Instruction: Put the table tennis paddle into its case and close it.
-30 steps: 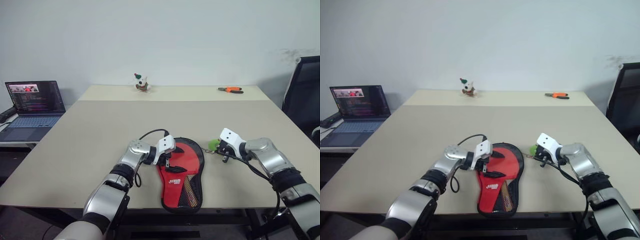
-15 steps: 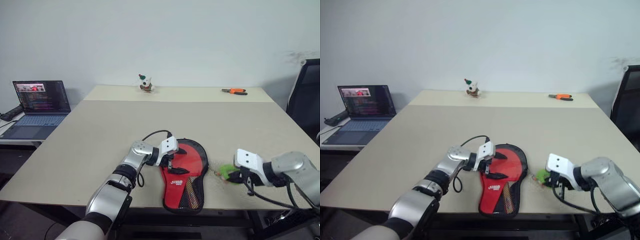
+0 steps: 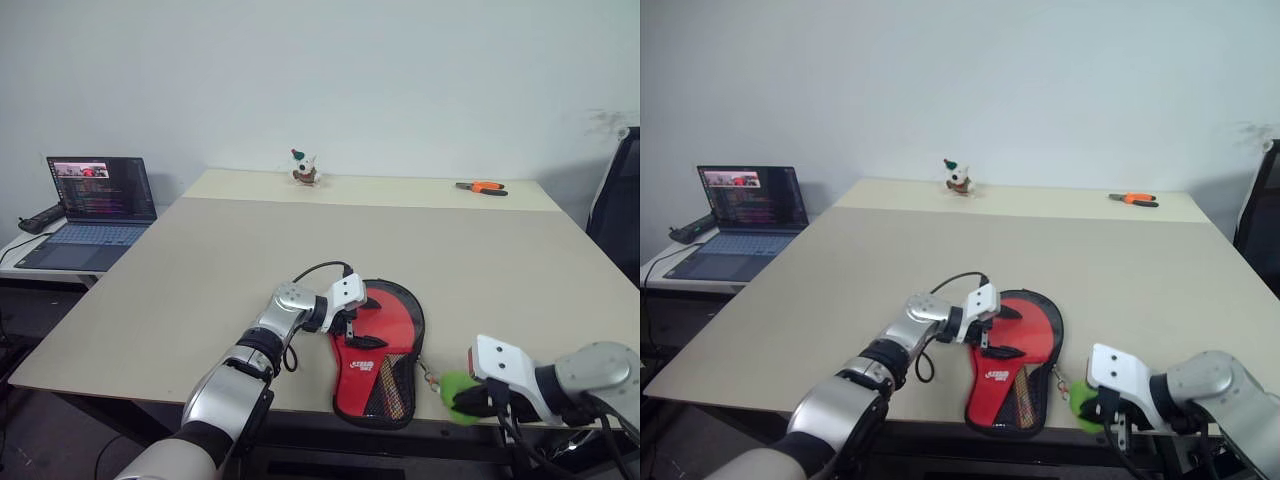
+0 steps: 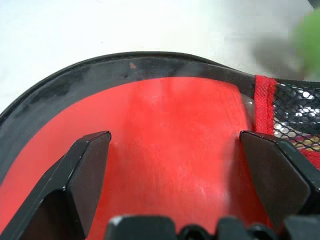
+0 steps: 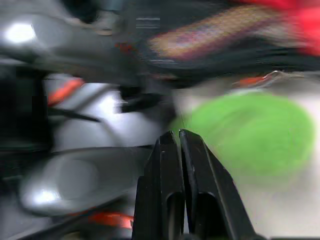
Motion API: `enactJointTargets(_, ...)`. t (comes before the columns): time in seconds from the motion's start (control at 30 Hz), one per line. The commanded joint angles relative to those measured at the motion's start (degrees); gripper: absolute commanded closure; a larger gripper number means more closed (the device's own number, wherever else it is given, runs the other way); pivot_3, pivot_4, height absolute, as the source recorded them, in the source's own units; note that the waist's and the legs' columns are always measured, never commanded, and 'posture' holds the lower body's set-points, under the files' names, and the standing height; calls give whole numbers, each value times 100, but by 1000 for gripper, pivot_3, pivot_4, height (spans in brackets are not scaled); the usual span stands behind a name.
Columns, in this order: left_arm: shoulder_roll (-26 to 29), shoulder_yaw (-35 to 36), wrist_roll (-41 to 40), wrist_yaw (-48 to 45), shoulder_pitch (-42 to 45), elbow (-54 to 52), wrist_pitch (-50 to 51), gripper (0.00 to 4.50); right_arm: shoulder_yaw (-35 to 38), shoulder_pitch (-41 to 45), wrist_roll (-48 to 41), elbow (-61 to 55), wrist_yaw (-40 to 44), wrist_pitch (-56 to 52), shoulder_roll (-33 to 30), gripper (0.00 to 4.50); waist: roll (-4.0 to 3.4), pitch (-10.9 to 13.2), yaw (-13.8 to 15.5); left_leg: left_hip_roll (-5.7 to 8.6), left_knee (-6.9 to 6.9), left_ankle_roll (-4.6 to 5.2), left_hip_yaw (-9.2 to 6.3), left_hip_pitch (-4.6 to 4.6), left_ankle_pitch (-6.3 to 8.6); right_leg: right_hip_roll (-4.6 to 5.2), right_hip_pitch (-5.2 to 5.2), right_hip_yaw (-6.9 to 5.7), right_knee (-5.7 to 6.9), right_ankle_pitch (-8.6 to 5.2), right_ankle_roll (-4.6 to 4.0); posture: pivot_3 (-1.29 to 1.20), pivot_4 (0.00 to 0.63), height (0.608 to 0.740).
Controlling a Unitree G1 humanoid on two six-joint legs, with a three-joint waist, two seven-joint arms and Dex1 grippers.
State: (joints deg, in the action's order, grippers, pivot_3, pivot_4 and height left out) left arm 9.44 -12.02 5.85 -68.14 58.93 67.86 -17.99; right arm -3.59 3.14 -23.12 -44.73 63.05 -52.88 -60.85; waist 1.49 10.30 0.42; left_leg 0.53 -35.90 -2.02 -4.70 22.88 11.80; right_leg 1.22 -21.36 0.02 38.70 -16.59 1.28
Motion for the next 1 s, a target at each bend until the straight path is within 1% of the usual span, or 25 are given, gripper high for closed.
enactJointTargets(0.03,-78,-296,396,143,-137,272,66,0,51,-199,-336,-374,-55,-153,-86,4452,1,-1,0,-1,-5,0,0,-1,0,0,2,0,0,0,0,0,150,740)
enactJointTargets(0.17,-131,-289,436,218,-100,319,69,0,5,-308,-454,-496,-324,-199,31,4452,3,-3,-1,-4,-13,0,-1,-8,0,0,17,-3,-4,2,6,0,150,740)
enactJointTargets(0.27,-158,-272,456,245,-71,344,76,0,77,-10,-569,-332,-554,-284,238,4452,7,-8,-7,-5,-15,-1,1,-12,0,1,19,0,-4,6,12,0,150,740)
enactJointTargets(0.4,-159,-258,465,245,-48,362,45,0,446,450,-813,83,-780,-440,455,4452,8,-9,1,-2,-15,-1,1,-11,0,4,19,0,-6,7,13,0,150,740)
enactJointTargets(0.43,-159,-245,458,258,-40,367,43,0,480,480,-792,188,-806,-406,432,4092,8,-9,1,-1,-14,-1,0,-9,0,4,19,-1,-9,7,13,0,150,740)
enactJointTargets(0.5,-157,-222,439,258,-30,375,47,0,437,491,-617,389,-854,-209,327,3557,8,-9,3,-1,-12,0,-1,-6,0,5,18,-2,-14,7,13,0,150,740)
enactJointTargets(0.67,-149,-213,435,265,-27,389,27,0,23,556,-39,860,-1125,266,287,1919,7,-9,-1,-1,-11,0,0,-5,0,4,16,-2,-15,7,13,0,150,740)
enactJointTargets(1.0,-86,-194,400,167,-41,347,3,0,-706,594,758,1576,-1080,1013,281,1919,8,-9,-16,-1,-11,1,1,-4,0,4,14,-1,-15,7,13,0,150,740)
